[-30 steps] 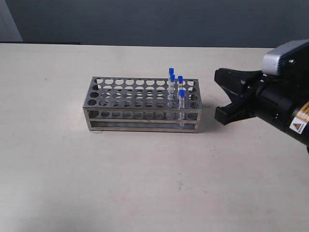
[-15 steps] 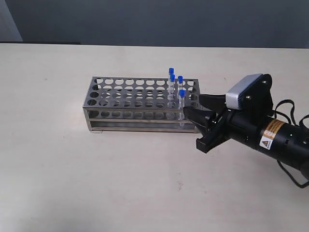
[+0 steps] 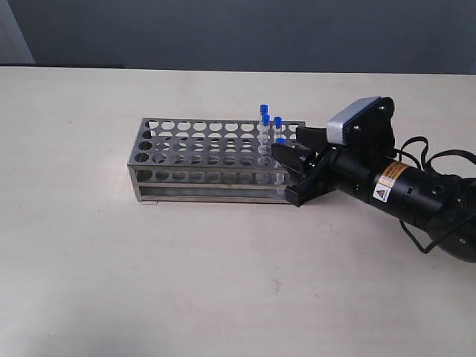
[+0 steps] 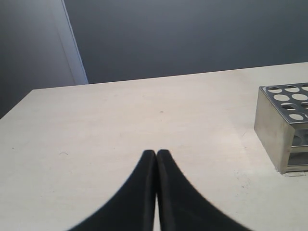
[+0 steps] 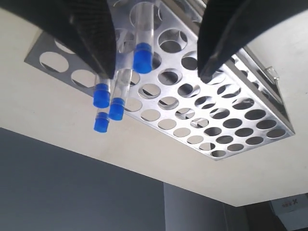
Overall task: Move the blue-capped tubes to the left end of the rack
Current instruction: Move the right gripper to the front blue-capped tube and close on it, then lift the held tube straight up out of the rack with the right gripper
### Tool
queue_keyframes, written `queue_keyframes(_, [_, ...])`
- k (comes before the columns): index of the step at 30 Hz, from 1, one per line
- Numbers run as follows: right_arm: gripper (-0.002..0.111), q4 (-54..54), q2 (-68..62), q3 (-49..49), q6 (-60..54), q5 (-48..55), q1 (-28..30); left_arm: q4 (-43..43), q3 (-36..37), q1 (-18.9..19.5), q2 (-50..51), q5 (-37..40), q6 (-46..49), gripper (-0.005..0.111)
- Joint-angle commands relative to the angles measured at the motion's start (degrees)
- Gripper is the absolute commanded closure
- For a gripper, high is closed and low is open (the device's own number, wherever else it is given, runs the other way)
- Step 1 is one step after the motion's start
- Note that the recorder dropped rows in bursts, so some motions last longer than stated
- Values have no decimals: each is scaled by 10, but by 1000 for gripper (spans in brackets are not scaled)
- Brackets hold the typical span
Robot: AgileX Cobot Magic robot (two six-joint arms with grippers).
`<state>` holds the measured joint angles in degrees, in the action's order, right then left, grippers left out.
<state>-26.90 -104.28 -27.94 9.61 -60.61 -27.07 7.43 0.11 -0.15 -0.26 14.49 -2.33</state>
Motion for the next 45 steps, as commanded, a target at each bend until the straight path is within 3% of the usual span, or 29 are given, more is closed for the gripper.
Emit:
queue_keyframes(1, [58,1,-19,-17,-4,-8,-1,2,-1,-4,3,-8,0,106])
queue_keyframes(17, [59,-17,-63,-50,9,-12,-4,2,-1,-4,3,-8,0,106])
queue_keyframes(22, [75,-16,-63,-51,9,0,-4,2,-1,-4,3,-8,0,106])
queue_keyframes(29, [81,-13,-63,-55,13,30,-4,2,-1,-4,3,-8,0,106])
queue_keyframes(31, [95,-11,-63,-55,13,31,-4,2,-1,-4,3,-8,0,106])
queue_keyframes(32, [108,-11,-63,-55,15,31,-4,2,-1,-4,3,-8,0,106])
queue_keyframes(45, [109,-11,17,-55,22,52,-4,2,-1,-4,3,-8,0,106])
